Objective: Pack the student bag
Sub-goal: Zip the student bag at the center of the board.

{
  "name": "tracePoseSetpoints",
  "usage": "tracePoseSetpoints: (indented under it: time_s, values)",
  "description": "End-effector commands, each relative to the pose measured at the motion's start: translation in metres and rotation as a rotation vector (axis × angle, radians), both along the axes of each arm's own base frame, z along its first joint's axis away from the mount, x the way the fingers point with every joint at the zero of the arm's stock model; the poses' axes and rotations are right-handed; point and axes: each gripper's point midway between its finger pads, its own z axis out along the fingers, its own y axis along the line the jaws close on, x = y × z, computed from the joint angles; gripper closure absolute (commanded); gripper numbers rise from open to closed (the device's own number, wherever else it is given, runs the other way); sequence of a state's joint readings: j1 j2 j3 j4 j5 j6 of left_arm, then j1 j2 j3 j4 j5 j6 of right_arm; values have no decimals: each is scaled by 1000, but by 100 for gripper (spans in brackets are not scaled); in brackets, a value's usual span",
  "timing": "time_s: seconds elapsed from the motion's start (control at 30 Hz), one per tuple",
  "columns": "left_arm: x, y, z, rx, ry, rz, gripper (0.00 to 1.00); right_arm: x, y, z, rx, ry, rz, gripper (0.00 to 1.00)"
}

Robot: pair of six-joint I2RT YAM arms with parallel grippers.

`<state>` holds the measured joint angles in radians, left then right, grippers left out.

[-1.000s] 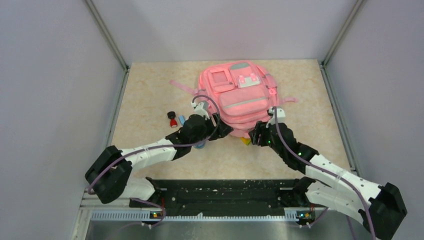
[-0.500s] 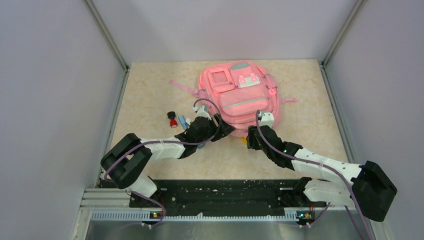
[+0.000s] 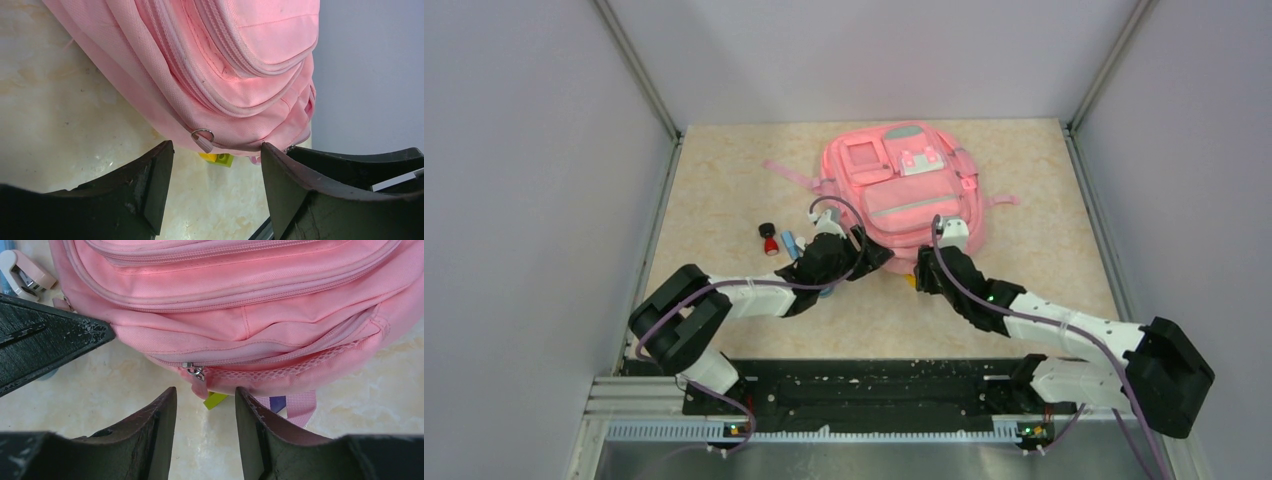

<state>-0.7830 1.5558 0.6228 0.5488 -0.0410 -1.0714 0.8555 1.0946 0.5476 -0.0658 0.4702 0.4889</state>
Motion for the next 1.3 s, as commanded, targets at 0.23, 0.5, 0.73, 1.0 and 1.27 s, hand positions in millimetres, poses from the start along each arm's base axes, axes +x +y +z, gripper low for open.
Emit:
tracePoseSetpoints:
  time_s: [0.23, 0.5, 0.73, 1.0, 1.27]
  values:
    - [28, -4, 14, -15, -79, 45, 42, 23, 23, 32, 39, -84, -3, 74]
    - [46, 18, 9, 106, -126, 90, 90, 24, 2, 36, -40, -70, -84, 100]
    - [69, 55, 18, 137, -141, 106, 100, 29, -32, 53, -97, -99, -156, 100]
    - [87, 97, 15, 306, -136, 118, 100, 54, -73, 25, -165, -43, -232, 100]
    - [89, 97, 27, 350, -189, 43, 100, 63, -23, 47, 15, -51, -18, 90]
